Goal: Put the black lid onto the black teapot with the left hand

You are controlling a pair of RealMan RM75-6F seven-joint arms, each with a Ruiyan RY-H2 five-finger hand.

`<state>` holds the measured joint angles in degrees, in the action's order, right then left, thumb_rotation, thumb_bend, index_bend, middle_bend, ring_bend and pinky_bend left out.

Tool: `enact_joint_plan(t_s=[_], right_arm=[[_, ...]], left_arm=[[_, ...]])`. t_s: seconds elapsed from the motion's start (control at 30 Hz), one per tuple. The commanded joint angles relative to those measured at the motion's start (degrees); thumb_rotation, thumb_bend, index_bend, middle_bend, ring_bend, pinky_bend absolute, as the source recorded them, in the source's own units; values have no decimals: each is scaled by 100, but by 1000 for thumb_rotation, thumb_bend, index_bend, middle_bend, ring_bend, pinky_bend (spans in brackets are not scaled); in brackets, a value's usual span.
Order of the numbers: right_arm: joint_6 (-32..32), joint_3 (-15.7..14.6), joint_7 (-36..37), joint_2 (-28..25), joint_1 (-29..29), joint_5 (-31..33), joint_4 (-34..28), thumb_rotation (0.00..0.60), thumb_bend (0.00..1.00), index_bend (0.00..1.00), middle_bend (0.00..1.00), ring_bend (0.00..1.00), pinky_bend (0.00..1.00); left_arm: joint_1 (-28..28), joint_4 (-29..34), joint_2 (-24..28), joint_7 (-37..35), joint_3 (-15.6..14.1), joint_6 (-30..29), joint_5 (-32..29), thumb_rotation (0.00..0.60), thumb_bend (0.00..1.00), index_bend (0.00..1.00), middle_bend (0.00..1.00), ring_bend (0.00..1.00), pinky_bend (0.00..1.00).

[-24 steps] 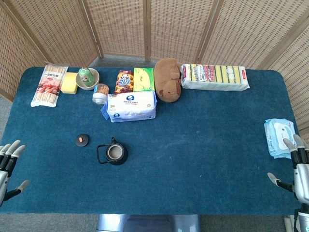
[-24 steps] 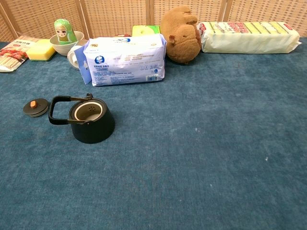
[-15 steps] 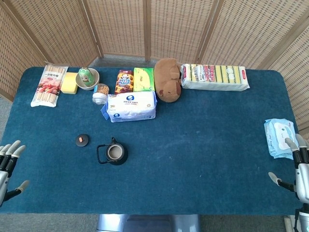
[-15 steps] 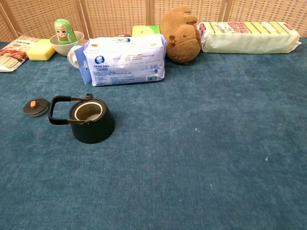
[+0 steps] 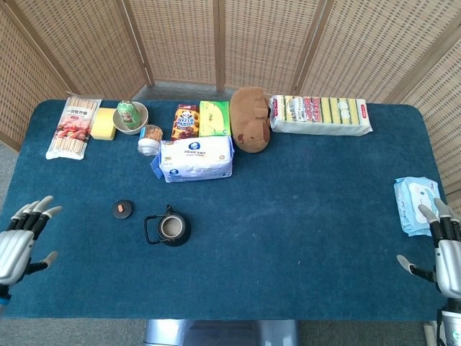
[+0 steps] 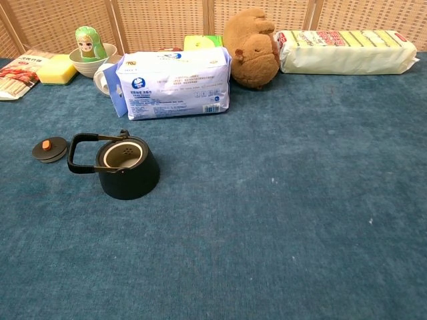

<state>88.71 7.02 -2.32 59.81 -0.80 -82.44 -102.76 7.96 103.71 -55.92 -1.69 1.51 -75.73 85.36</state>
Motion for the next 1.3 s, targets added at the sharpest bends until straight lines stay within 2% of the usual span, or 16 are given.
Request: enact_joint_plan(t_s=[0.03, 0.17, 0.37, 0.43, 0.57, 0.63, 0.87, 1.3], right_arm=[[-127, 52, -28, 41, -86, 124, 59, 600, 45, 125, 10, 0, 0], [-226, 116, -18, 68, -122, 341, 133, 600, 45, 125, 10, 0, 0], [-326, 235, 9, 87, -167, 650, 235, 600, 45, 124, 10, 0, 0], [-369, 248, 0, 100, -183, 715, 259, 600, 45, 125, 10, 0, 0], [-437, 274, -4, 115, -210, 820, 300, 600, 46, 125, 10, 0, 0], [-434, 295, 7, 116, -214, 852, 313, 600, 46, 125, 10, 0, 0], [-456, 330, 68, 100, -208, 966, 319, 600, 51, 125, 10, 0, 0], [-594, 345, 237, 19, -224, 1081, 266, 600, 53, 127, 7, 0, 0]], left_arm=[[463, 97, -180, 495, 316, 596, -680, 600, 251, 125, 0, 0, 47], [745, 119, -277, 911, 541, 922, -1290, 600, 231, 125, 0, 0, 47], [1196, -3, -461, 1676, 717, 1406, -2166, 600, 206, 141, 0, 0, 47], [1341, -89, -539, 1856, 742, 1583, -2436, 600, 203, 190, 0, 0, 47], [1633, -288, -713, 2173, 793, 1855, -2861, 600, 204, 361, 0, 0, 47], [1767, -414, -856, 2271, 822, 1918, -2971, 600, 204, 389, 0, 0, 47], [2042, -673, -1189, 2572, 815, 1980, -3227, 600, 205, 389, 0, 0, 47], [2608, -798, -1610, 3728, 650, 1928, -4081, 600, 160, 366, 0, 0, 47]])
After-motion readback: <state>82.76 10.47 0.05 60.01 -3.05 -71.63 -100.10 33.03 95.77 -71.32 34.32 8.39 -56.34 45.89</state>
